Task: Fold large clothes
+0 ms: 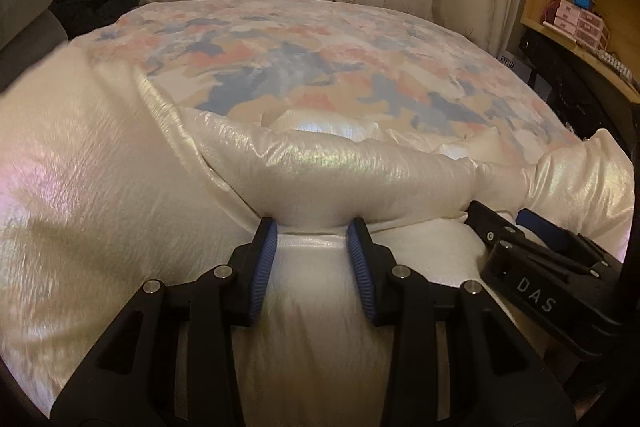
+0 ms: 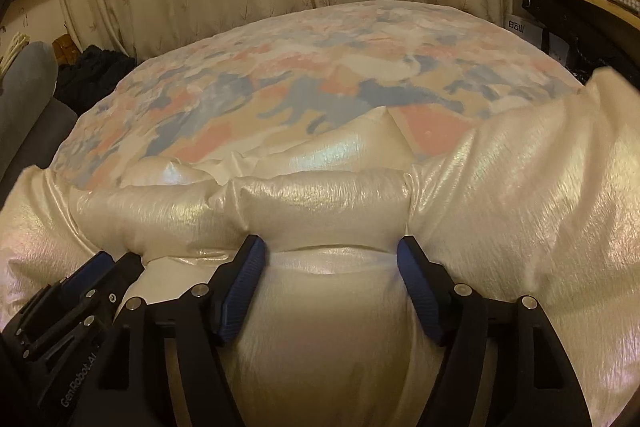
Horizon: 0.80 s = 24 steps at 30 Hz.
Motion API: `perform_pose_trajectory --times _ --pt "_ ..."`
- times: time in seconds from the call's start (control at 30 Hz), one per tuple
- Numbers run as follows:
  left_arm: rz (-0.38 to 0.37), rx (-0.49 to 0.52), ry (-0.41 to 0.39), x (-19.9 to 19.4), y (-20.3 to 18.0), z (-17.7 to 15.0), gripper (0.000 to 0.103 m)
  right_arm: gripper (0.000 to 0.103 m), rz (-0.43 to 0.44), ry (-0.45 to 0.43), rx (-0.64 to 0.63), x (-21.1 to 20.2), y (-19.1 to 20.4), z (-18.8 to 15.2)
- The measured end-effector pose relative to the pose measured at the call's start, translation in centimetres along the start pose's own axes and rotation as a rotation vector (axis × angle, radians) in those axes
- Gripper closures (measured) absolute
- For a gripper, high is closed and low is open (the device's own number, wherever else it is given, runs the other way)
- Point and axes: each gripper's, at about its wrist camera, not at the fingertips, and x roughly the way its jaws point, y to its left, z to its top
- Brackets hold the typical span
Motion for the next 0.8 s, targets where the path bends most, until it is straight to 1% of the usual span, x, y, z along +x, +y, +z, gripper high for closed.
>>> perform_pose_trajectory --times 0.1,0.3,0.8 --pt "-0.026 -0.019 -0.004 0.6 0.6 -0.3 0.069 0.033 -0.004 -0.006 -0.005 0.4 0.0 -0.2" --pt "-0.017 -0.014 -0.016 1.3 0.5 -0.7 0.069 0.033 -0.005 -0.025 -0.007 1.4 -0.1 -0.7" --pt "-0.022 -0.027 -0.016 2.0 0.8 -1.1 0.069 0.032 -0.006 -0.027 -0.006 1.5 -0.2 -0.9"
